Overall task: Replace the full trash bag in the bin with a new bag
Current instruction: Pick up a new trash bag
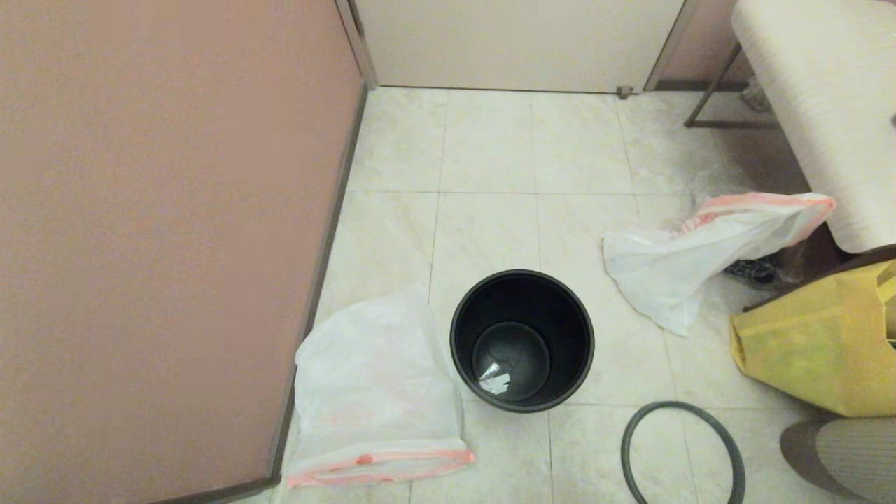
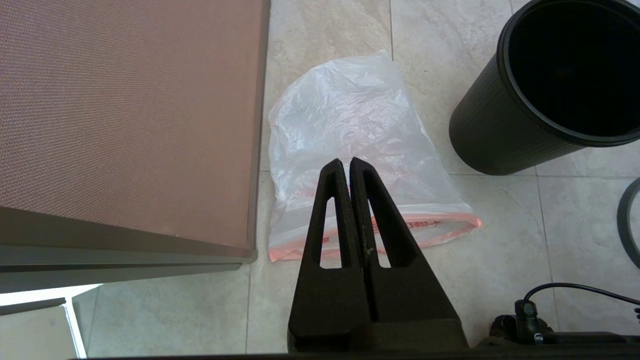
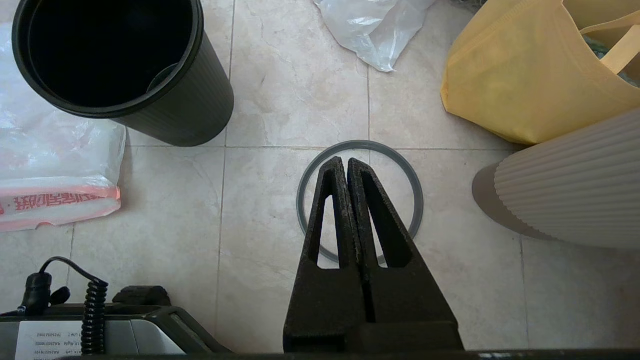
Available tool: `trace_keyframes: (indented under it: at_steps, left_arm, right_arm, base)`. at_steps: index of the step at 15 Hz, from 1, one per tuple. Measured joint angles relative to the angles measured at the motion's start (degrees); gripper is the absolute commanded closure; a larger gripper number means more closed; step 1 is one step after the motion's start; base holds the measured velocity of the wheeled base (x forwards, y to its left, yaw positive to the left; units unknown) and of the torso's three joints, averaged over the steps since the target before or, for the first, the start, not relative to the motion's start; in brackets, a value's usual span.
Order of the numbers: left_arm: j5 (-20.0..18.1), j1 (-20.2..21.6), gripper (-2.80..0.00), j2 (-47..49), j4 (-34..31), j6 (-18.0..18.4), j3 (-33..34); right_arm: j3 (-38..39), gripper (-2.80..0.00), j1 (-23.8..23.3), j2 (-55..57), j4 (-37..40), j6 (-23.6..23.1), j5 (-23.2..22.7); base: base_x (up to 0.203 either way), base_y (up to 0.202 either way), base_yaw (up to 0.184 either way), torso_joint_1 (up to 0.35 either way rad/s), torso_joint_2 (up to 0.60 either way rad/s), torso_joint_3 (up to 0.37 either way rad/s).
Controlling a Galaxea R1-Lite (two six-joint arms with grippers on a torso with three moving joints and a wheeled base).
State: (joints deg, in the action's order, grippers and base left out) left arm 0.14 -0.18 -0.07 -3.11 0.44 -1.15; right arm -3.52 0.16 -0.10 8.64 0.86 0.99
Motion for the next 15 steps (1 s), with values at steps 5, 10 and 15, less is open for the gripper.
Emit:
trace_keyframes:
  at_steps: [5, 10, 15]
  left_arm:
    - [0.0, 0.0, 0.0, 0.0, 0.0, 0.0, 0.0]
    - [-0.1, 0.0, 0.0, 0.0, 0.0, 0.2, 0.0]
    - [-0.1, 0.2, 0.0, 0.1, -0.6, 4.7, -0.5]
  right_arm:
    - [0.0, 0.0, 0.0, 0.0, 0.0, 0.0, 0.0]
    - [0.0, 0.0, 0.0, 0.0, 0.0, 0.0, 0.0]
    - [0.0, 0.0, 0.0, 0.0, 0.0, 0.0, 0.0]
  base:
    - [0.0, 0.0, 0.0, 0.0, 0.0, 0.0]
    - [0.0, 0.0, 0.0, 0.0, 0.0, 0.0]
    - [0.0, 0.0, 0.0, 0.0, 0.0, 0.0]
